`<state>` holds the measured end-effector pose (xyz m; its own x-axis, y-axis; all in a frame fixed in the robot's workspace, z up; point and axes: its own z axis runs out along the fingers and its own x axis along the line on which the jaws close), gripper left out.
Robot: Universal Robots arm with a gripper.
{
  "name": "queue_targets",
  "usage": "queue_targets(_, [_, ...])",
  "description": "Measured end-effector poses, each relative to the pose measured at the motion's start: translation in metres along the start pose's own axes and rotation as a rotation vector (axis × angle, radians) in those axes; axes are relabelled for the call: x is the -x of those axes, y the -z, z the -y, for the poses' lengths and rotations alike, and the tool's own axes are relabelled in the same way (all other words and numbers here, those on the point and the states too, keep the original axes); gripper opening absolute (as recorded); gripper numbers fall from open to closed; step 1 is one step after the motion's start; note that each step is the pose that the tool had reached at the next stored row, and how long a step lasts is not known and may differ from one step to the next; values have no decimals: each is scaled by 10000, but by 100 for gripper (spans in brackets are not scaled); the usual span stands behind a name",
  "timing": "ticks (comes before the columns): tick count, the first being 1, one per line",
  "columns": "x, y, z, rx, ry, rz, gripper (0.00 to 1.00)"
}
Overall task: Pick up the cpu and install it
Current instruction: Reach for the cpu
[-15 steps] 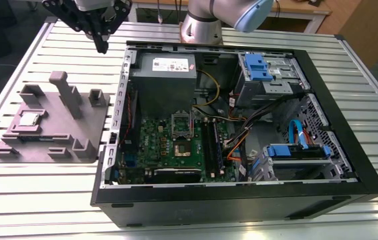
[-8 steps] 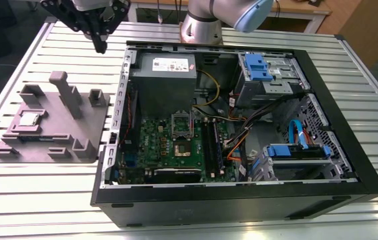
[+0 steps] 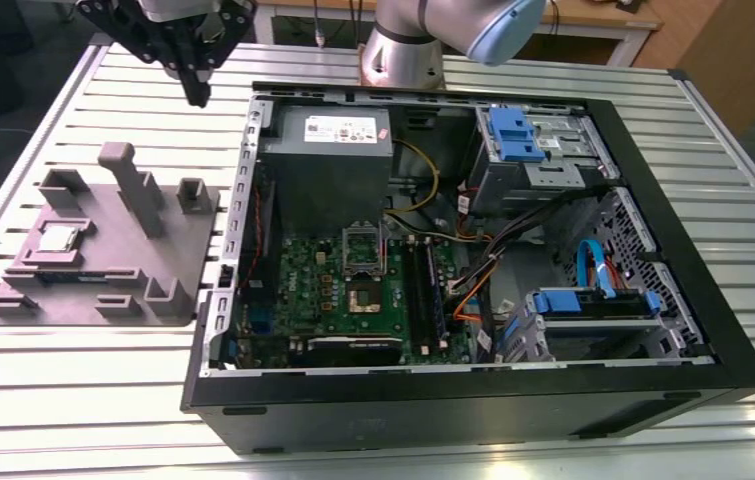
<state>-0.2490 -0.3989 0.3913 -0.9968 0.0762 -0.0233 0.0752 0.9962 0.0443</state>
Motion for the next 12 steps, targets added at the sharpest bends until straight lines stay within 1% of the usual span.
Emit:
queue_targets(7, [-29, 0, 2, 0, 0, 0, 10])
queue_targets(12, [-33, 1, 3, 0, 0, 0, 10])
